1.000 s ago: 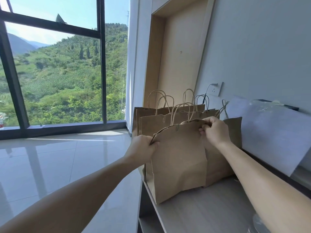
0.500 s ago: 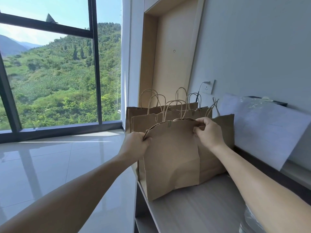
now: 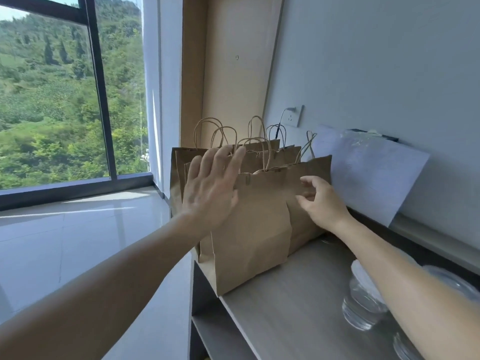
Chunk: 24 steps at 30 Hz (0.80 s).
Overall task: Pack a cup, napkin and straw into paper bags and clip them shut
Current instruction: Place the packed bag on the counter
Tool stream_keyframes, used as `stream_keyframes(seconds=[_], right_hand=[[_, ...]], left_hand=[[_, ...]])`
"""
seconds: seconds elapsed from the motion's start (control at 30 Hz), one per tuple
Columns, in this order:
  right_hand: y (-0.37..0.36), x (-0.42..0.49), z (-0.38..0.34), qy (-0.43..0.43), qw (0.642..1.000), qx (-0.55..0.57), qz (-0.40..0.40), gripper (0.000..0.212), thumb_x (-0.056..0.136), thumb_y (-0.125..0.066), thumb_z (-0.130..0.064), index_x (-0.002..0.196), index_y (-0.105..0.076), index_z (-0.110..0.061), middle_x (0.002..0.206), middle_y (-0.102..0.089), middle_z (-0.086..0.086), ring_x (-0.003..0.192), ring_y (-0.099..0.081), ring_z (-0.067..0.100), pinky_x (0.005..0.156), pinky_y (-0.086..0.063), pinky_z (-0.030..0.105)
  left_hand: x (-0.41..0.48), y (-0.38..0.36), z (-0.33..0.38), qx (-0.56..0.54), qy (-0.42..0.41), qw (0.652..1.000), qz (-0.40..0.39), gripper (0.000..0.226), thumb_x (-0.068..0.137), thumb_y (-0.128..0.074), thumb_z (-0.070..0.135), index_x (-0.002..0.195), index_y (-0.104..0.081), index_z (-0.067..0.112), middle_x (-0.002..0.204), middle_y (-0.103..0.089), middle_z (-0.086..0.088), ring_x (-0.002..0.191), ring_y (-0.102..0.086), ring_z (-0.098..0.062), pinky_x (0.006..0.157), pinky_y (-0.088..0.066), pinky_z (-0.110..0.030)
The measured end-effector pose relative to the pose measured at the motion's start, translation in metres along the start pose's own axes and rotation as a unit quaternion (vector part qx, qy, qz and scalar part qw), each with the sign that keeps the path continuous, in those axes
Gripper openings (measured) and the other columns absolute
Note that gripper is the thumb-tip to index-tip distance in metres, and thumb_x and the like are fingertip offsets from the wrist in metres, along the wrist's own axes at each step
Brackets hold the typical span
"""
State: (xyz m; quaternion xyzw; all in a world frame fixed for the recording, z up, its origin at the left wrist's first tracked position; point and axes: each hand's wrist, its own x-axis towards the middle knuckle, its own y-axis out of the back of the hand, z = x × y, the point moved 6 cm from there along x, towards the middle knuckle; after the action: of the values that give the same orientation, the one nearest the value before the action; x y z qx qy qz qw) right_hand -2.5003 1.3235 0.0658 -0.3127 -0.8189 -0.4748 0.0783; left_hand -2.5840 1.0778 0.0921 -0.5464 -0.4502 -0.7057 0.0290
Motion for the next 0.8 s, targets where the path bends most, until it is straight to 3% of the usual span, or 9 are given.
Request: stream_keyframes(seconds=[0.1, 0.2, 0.47, 0.8], right_hand=[[0.008, -0.029, 0.015, -0.046, 0.994, -0.068, -0.068, 0.058, 0.088, -0.071, -0.036, 0.139, -0.050, -0.021, 0.141, -0.051, -0.002, 0.125, -0.051, 0.017, 0.104, -0.041, 0.033], [0.024, -0.066, 0.030, -0.079, 0.988, -0.101, -0.087, 0.057, 0.088, -0.069, -0.039, 0.139, -0.050, -0.021, 0.142, -0.050, -0.002, 0.128, -0.049, 0.016, 0.105, -0.040, 0.033], [0.118, -0.152, 0.066, -0.144, 0.980, -0.138, -0.030, 0.053, 0.084, -0.072, -0.039, 0.131, -0.056, -0.022, 0.137, -0.054, -0.002, 0.121, -0.054, 0.016, 0.101, -0.043, 0.033], [0.254, -0.345, 0.142, -0.224, 0.959, -0.172, -0.003, 0.052, 0.089, -0.070, -0.032, 0.135, -0.055, -0.013, 0.140, -0.054, 0.009, 0.128, -0.051, 0.024, 0.104, -0.037, 0.031]], left_hand=[[0.009, -0.014, 0.039, 0.061, -0.112, 0.990, -0.051, 0.062, 0.082, -0.062, 0.025, 0.141, -0.044, 0.014, 0.148, -0.040, -0.009, 0.144, -0.024, -0.033, 0.118, -0.013, -0.051], [0.003, -0.032, 0.081, 0.013, -0.153, 0.980, -0.123, 0.051, 0.086, -0.056, 0.035, 0.132, -0.052, 0.014, 0.145, -0.043, -0.008, 0.144, -0.022, -0.030, 0.119, -0.005, -0.050], [-0.021, -0.029, 0.191, -0.138, -0.148, 0.933, -0.296, 0.064, 0.088, -0.052, 0.053, 0.145, -0.042, 0.023, 0.154, -0.035, -0.002, 0.143, -0.025, -0.026, 0.114, -0.022, -0.046], [-0.069, 0.035, 0.406, -0.174, -0.207, 0.899, -0.344, 0.062, 0.087, -0.054, 0.054, 0.142, -0.046, 0.026, 0.142, -0.046, -0.004, 0.132, -0.038, -0.029, 0.105, -0.032, -0.046]])
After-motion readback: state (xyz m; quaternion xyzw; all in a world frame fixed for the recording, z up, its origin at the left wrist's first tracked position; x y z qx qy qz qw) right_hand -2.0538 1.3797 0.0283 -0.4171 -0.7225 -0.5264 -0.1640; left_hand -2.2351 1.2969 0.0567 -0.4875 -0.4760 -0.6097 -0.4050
